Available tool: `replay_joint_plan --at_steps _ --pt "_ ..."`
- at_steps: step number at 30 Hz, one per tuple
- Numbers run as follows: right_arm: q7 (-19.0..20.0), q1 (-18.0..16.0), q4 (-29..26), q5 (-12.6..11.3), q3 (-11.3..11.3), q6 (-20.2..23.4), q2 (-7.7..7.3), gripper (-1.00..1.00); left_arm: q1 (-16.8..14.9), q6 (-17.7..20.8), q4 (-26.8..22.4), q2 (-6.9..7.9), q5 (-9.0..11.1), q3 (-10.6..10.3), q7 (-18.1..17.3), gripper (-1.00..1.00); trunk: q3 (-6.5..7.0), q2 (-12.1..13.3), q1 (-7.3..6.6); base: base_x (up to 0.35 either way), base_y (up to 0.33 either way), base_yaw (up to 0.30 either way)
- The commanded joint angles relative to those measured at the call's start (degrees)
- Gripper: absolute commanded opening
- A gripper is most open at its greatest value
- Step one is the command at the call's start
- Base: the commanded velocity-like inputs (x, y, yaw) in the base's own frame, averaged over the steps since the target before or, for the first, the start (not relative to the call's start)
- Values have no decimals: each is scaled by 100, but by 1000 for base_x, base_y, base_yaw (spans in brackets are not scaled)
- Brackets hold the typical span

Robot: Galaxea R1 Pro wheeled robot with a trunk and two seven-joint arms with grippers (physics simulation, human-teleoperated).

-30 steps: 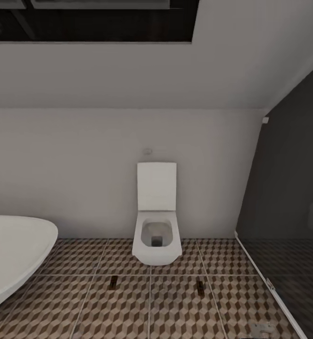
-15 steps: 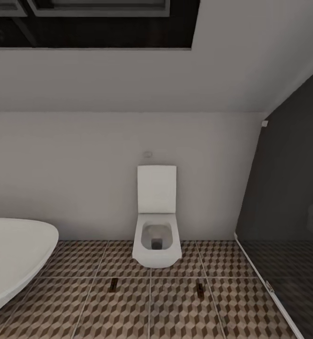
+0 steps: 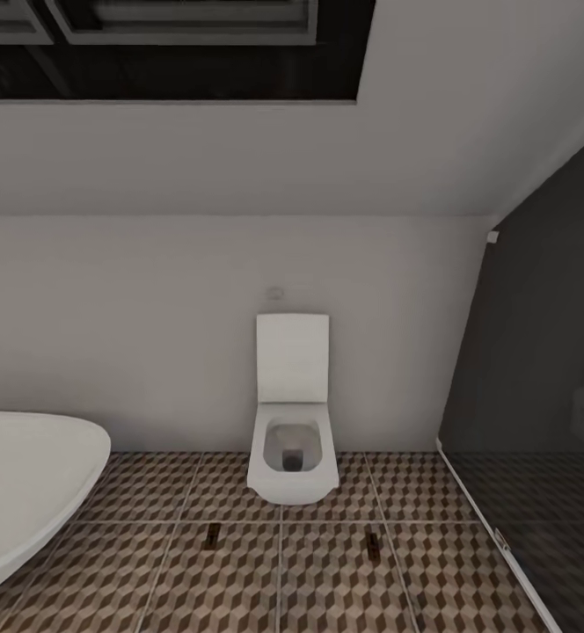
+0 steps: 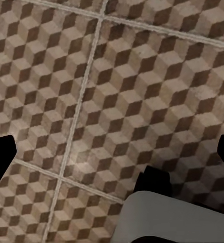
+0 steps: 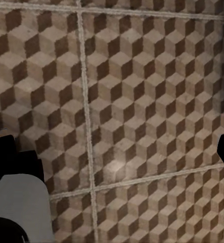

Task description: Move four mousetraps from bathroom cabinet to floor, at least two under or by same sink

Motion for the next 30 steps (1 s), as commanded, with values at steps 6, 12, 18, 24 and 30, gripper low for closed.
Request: replay_joint_plan --at_steps 6,12,18,24,30 --pt "120 185 18 58 -48 -124 -2 100 201 8 -4 -4 18 19 4 100 103 239 -133 0 0 0" --pt "231 346 18 54 -48 -144 0 100 412 -26 -1 -10 11 19 -23 100 210 479 -265 0 0 0" --pt "280 518 18 54 -48 -153 -4 100 619 -56 0 -13 2 18 -170 100 318 720 -396 0 0 0" --pt "316 675 18 59 -48 -177 0 100 764 -106 -3 -1 -24 17 -416 100 426 961 -528 0 0 0" --pt "367 778 20 57 -48 -248 12 100 822 -137 -5 -5 -47 10 -605 100 533 1201 -660 0 0 0"
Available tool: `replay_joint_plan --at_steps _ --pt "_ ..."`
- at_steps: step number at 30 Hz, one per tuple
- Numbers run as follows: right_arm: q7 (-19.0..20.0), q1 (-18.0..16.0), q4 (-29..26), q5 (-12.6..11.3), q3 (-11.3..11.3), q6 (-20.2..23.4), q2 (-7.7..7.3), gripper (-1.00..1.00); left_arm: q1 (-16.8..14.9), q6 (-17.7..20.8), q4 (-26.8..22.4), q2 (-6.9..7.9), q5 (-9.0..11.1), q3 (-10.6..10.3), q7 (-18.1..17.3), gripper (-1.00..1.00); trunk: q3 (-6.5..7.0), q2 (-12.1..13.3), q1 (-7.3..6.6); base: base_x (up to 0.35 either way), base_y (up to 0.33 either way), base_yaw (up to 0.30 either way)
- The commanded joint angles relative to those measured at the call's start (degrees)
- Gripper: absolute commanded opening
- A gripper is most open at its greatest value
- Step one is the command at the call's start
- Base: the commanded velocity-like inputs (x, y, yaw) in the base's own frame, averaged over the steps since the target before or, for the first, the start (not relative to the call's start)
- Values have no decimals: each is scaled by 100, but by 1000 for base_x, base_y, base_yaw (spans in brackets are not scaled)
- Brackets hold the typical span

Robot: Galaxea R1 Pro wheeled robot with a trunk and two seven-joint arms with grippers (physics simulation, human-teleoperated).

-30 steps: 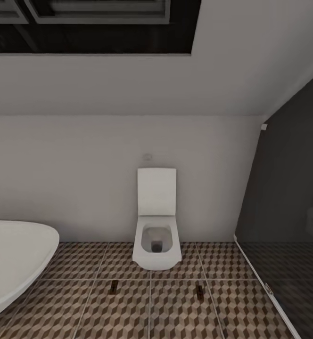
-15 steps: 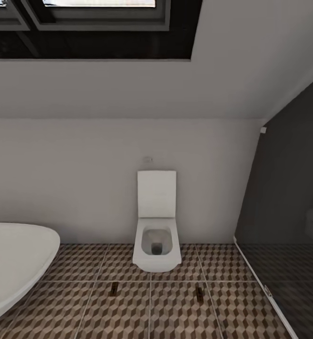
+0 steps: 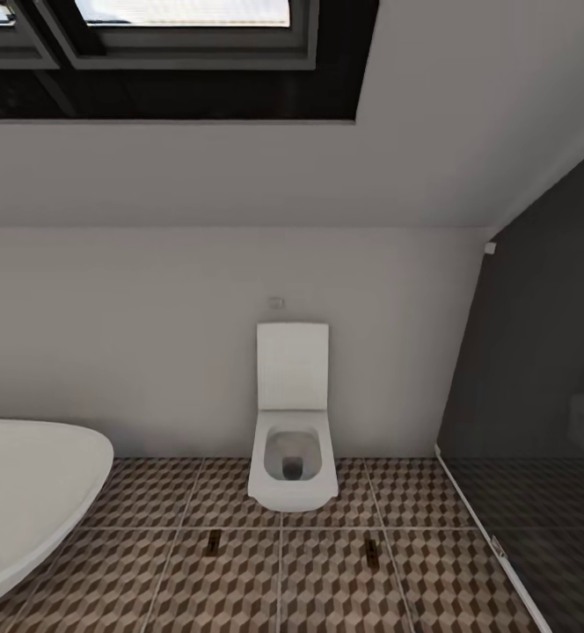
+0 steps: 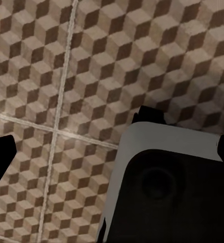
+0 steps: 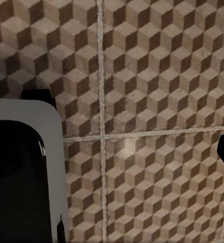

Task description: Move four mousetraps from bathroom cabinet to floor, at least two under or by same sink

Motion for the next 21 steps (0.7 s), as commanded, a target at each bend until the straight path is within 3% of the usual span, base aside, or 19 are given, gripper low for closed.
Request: replay_joint_plan --at_steps 1,21 --pt "-2 11 17 57 -48 -59 12 100 8 2 -2 -6 16 13 -30 100 12 38 -23 0 0 0" --pt "26 31 16 11 -66 -231 98 100 18 8 -2 -13 -10 -7 -68 100 371 840 -462 0 0 0"
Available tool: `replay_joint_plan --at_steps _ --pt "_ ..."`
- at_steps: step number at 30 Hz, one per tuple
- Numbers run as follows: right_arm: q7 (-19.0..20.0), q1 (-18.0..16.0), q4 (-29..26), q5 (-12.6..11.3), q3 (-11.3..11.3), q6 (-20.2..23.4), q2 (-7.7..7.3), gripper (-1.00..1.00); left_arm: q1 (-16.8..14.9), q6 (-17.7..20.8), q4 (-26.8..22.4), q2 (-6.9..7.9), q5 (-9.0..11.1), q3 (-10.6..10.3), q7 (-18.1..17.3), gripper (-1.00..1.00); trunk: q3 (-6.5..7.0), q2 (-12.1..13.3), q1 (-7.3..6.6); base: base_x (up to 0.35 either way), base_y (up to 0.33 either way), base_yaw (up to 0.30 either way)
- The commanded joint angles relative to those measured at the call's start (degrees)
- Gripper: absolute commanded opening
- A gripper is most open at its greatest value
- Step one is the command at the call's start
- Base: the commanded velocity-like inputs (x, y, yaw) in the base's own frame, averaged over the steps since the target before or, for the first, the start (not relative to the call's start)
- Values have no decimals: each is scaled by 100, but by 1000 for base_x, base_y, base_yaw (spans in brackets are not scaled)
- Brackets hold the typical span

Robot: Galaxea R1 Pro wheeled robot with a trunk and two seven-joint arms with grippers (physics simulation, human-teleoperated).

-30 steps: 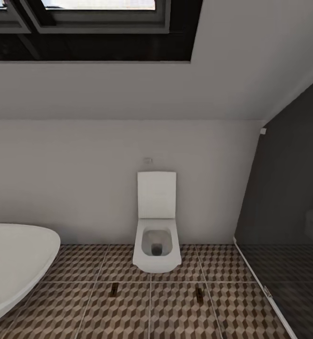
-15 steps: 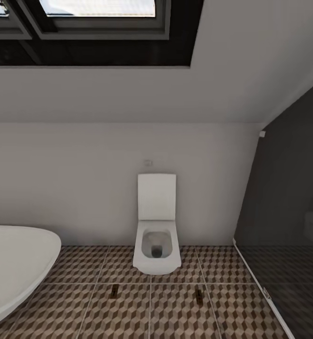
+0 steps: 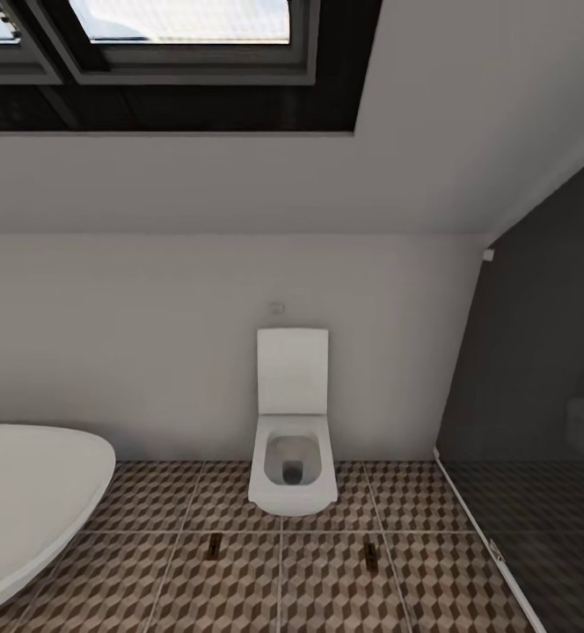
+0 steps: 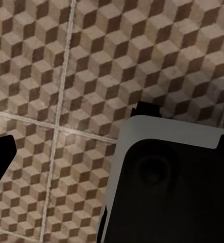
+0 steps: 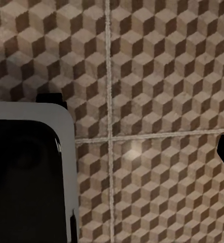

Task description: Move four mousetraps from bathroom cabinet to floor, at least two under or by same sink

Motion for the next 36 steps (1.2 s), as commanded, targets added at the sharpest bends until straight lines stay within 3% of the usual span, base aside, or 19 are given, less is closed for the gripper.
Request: replay_joint_plan --at_steps 1,10,18,36 --pt "-20 -8 18 58 -49 -45 3 100 -3 -1 -2 -1 37 16 6 100 12 37 -23 0 0 0" --pt "-20 -8 18 59 -56 -130 53 100 -3 -1 -2 -1 36 16 6 100 173 398 -220 0 0 0" --pt "-20 -8 18 58 -57 -151 256 100 -3 -6 -2 -1 41 16 11 100 317 719 -396 0 0 0" --pt "-45 -8 9 70 -62 -86 328 100 -3 -19 -37 31 34 18 54 100 317 719 -396 0 0 0"
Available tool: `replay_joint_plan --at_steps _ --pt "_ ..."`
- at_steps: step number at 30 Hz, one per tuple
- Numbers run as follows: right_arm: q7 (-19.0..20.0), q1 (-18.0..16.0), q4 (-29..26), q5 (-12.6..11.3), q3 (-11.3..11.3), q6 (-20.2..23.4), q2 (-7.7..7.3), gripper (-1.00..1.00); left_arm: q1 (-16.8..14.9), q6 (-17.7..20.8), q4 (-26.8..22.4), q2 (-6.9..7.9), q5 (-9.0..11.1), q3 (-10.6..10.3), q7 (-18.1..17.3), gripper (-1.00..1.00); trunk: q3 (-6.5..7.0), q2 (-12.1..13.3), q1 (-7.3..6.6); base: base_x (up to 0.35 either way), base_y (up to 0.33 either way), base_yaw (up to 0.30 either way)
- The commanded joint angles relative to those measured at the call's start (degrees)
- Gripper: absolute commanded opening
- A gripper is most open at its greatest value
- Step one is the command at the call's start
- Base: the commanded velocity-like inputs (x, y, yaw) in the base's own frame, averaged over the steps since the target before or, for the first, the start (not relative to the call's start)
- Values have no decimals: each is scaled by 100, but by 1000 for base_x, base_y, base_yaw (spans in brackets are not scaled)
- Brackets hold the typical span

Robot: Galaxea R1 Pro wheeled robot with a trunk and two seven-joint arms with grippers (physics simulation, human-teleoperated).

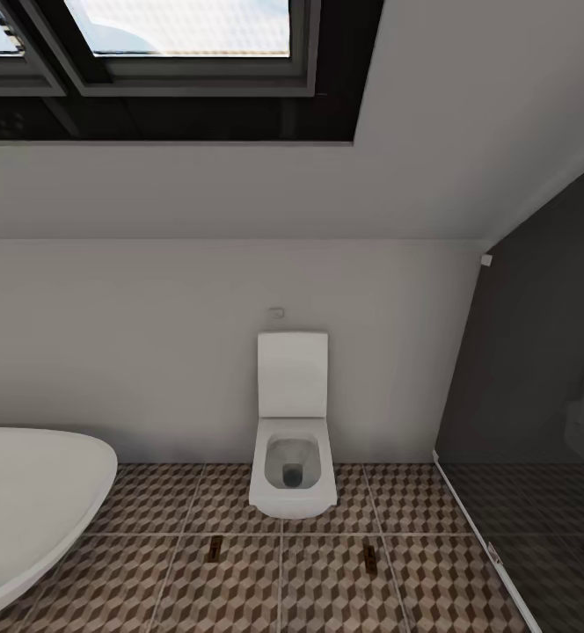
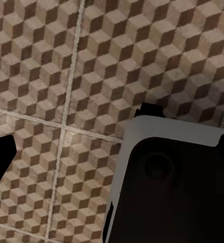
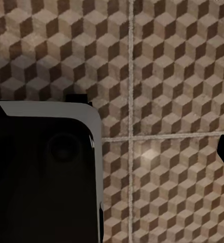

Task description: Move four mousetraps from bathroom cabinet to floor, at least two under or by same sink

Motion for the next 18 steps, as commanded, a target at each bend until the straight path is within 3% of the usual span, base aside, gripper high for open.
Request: replay_joint_plan --at_steps 1,18 --pt "-20 -8 15 64 -47 -31 0 100 -3 -2 -5 -2 39 18 7 100 -7 -5 0 0 0 0" --pt "-21 -8 -24 78 -36 -25 2 100 -3 -2 -28 -22 68 28 8 100 -7 -5 0 0 0 0"
